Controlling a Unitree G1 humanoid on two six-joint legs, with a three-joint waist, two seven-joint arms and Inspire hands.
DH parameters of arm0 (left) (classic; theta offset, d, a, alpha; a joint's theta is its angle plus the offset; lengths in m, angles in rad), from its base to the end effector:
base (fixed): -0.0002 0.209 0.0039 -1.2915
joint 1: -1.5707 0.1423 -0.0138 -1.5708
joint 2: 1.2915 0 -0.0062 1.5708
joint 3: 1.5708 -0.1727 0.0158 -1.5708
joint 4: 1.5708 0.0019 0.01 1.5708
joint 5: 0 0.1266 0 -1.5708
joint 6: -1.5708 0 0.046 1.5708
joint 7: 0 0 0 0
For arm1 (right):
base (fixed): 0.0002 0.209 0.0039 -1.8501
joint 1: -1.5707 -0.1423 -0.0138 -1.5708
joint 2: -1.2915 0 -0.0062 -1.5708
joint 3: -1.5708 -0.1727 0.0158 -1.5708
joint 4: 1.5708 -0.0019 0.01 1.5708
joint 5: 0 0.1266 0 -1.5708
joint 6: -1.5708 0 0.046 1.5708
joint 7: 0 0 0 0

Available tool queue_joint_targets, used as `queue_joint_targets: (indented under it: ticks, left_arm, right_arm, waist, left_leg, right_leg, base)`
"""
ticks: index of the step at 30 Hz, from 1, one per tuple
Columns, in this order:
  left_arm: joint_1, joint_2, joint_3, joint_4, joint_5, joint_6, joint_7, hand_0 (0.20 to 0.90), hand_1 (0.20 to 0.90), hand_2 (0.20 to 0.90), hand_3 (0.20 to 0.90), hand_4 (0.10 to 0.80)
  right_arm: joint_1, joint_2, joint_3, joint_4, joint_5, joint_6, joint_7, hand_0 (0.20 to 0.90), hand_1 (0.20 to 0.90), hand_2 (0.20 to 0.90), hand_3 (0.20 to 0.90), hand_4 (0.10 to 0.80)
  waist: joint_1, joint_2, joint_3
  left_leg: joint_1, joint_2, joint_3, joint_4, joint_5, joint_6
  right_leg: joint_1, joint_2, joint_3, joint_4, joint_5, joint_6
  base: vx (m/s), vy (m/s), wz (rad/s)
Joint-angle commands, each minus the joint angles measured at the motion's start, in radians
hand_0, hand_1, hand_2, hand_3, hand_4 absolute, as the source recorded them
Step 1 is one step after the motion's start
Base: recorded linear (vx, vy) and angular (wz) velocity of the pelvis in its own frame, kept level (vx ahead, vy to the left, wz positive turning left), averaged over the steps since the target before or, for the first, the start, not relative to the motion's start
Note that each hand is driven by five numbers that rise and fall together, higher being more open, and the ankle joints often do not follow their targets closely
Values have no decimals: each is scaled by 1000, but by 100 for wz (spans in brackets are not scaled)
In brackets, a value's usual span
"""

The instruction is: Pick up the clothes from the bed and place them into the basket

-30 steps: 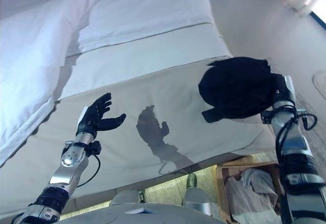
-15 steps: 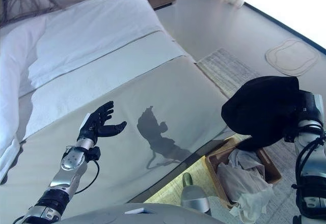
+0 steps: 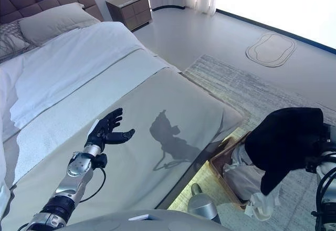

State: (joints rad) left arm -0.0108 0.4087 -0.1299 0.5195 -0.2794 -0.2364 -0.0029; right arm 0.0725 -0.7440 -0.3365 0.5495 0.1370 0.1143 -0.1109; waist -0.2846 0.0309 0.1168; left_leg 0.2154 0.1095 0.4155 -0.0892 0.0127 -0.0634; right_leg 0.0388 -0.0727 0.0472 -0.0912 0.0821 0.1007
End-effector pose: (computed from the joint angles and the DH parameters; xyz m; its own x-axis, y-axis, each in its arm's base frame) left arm 0.1708 0.2329 -0.0037 0.9591 0.0534 -0.2779 -0.0071 0.9862 0.1652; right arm 0.1323 -0.3730 0.0622 0.6699 -0.6902 -0.2736 0.4481 0.6697 -0.5923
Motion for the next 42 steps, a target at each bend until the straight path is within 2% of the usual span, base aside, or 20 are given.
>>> queue_joint_targets:
  ticks: [1,10,11,12,13,22,42]
  left_arm:
    - [-92,50,-3,-13,3,-49,0,900,900,900,900,800]
    - [-97,70,-25,-26,-6,-22,-6,900,900,900,900,800]
    - [-98,71,-28,-28,-8,-22,-5,900,900,900,900,800]
    - [-99,72,-30,-30,-11,-21,-4,900,900,900,900,800]
    - [-101,73,-31,-34,-14,-18,-4,900,900,900,900,800]
    - [-107,75,-46,-47,-21,-20,-2,900,900,900,900,800]
    - [-95,58,-28,-52,-34,-31,9,900,900,900,900,800]
  right_arm:
    - [-132,-159,-41,21,3,-128,1,300,300,300,200,100]
    - [-141,-150,16,115,-9,-116,26,307,307,307,208,108]
    - [-142,-150,21,120,-13,-112,29,451,451,451,376,276]
    - [-143,-149,25,124,-17,-107,28,836,836,836,826,726]
    - [-143,-147,28,128,-23,-96,28,900,900,900,900,800]
    - [-146,-128,47,199,-35,-49,9,900,900,900,900,800]
    - [-131,-58,58,79,-1,-101,-39,900,900,900,900,800]
  waist:
    - [28,-39,-49]
    - [31,-26,-33]
    - [31,-25,-30]
    - [31,-23,-27]
    - [31,-21,-25]
    - [32,-16,-17]
    - [26,-20,-15]
  left_leg:
    - [9,18,-42,123,-165,23]
    - [2,17,-39,126,-166,22]
    - [-1,17,-39,129,-166,21]
    - [-3,17,-40,130,-167,21]
    - [-6,16,-40,132,-167,21]
    - [-8,15,-38,134,-165,20]
    - [-4,15,-34,131,-165,21]
  right_leg:
    - [-58,17,-27,101,-45,7]
    - [-76,7,-45,107,-39,14]
    - [-79,6,-46,108,-38,14]
    - [-82,5,-47,110,-38,14]
    - [-84,4,-48,110,-37,14]
    - [-85,2,-51,107,-32,13]
    - [-86,7,-33,102,-27,14]
  base:
    - [33,-7,2]
    - [0,0,0]
    - [0,0,0]
    - [0,0,0]
    - [0,0,0]
    - [0,0,0]
    - [0,0,0]
